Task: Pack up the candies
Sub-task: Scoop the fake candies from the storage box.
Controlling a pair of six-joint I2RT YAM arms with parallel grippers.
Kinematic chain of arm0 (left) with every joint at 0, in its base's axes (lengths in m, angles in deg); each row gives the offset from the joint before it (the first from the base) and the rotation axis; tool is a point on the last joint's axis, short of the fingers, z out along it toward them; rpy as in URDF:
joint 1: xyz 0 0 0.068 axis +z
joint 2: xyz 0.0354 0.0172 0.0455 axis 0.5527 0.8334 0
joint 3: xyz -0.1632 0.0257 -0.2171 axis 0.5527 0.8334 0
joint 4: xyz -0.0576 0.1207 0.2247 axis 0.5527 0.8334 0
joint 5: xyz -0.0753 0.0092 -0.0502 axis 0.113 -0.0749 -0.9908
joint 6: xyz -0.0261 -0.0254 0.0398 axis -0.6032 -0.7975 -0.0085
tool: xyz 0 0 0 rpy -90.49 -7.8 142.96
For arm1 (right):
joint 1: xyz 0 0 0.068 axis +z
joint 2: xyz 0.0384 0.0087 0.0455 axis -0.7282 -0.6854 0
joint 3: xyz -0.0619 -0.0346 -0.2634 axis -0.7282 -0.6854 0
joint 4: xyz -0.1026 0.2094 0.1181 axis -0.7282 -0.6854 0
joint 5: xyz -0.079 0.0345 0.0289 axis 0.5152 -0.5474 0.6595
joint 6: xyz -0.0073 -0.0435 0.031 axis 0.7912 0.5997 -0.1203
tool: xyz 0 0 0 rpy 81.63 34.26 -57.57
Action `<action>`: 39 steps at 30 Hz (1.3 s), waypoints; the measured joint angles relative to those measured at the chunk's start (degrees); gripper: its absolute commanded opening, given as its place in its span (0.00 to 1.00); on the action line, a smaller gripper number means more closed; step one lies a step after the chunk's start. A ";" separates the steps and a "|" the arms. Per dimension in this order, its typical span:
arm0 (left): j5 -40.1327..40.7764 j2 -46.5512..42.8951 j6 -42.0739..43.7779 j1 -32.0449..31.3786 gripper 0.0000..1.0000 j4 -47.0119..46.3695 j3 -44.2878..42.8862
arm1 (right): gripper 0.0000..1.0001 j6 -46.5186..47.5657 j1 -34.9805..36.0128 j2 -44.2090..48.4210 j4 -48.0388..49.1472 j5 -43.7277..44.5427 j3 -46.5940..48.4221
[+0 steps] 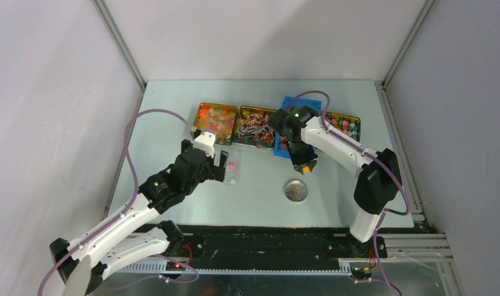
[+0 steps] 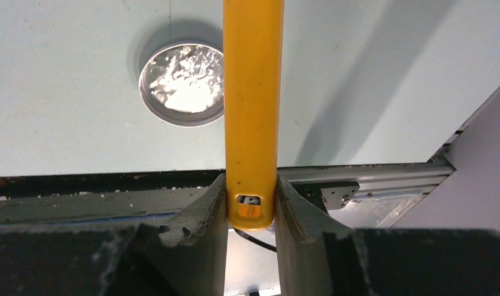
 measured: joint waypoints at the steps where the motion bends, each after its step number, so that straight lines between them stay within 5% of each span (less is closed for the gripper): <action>1: 0.00 0.00 0.00 0.00 1.00 0.00 0.00 | 0.00 0.00 -0.15 0.00 1.09 0.15 -0.76; 17: 0.02 0.11 0.04 0.00 1.00 0.00 0.00 | 0.00 -0.98 -1.05 4.04 12.55 2.47 -10.40; 39: 0.00 0.09 0.15 0.00 1.00 -0.02 0.00 | 0.00 -1.18 -6.51 3.39 6.10 -4.24 -0.02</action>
